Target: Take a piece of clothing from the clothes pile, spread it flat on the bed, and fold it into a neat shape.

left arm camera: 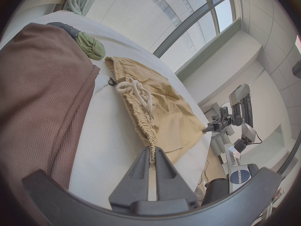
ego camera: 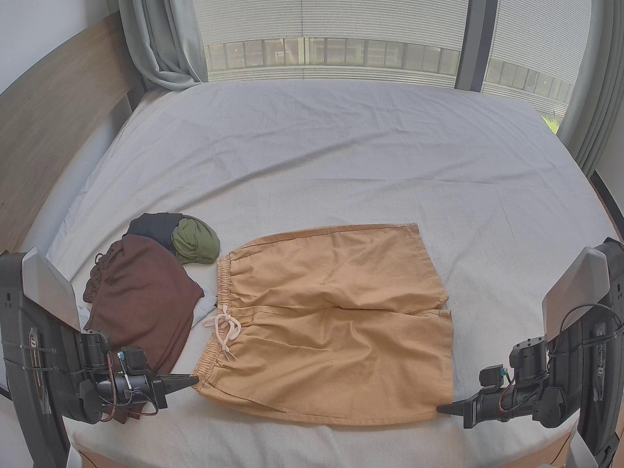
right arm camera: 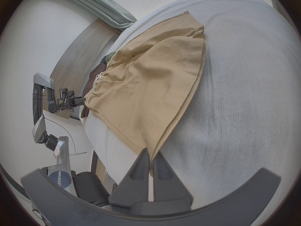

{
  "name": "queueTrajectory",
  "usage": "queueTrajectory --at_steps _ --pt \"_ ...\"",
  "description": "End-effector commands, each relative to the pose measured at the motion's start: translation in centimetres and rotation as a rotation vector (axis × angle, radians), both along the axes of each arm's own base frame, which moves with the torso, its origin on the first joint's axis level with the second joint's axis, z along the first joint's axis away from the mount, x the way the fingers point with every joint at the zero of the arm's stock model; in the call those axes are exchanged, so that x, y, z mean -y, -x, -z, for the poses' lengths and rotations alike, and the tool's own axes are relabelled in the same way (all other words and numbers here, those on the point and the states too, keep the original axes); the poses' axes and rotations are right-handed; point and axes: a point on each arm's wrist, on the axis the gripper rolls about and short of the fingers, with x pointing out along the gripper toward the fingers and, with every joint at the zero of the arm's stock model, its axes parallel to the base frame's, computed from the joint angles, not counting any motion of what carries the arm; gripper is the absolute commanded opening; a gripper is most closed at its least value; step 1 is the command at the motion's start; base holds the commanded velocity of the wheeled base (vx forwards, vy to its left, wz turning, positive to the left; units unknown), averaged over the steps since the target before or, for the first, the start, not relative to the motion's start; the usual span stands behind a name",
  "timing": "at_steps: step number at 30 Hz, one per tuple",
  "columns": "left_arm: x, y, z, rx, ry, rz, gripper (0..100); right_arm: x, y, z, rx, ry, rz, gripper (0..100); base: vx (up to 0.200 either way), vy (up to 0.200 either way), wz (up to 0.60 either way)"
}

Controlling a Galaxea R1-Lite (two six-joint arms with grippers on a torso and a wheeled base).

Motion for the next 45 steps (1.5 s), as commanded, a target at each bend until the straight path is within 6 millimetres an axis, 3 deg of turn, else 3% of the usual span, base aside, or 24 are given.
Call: queueTrajectory --at_steps 1,10,25,33,45 --pt "0.0 0.1 0.1 -0.008 0.004 0.000 0 0.0 0.4 -0.1 -0.013 -0.001 -0.004 0 0.000 0.000 0.00" --pt "-0.3 0.3 -0.5 0.008 0.036 0.018 0 0.2 0.0 -1.5 0.043 -0.064 -0.028 0 0.000 0.000 0.00" --pt "0.4 -2.9 -5.6 0.043 0.185 -0.015 0 0.2 -1.7 -5.9 0.217 -0.225 -0.078 0 0.000 0.000 0.00" --pt "0.1 -3.9 -6.0 0.062 0.195 -0.034 0 0.2 -2.8 -7.7 0.267 -0.284 -0.041 0 0.000 0.000 0.00" --pt "0.8 -4.3 -6.3 0.002 0.224 -0.103 0 0.3 -3.6 -7.9 0.291 -0.290 -0.030 0 0.000 0.000 0.00"
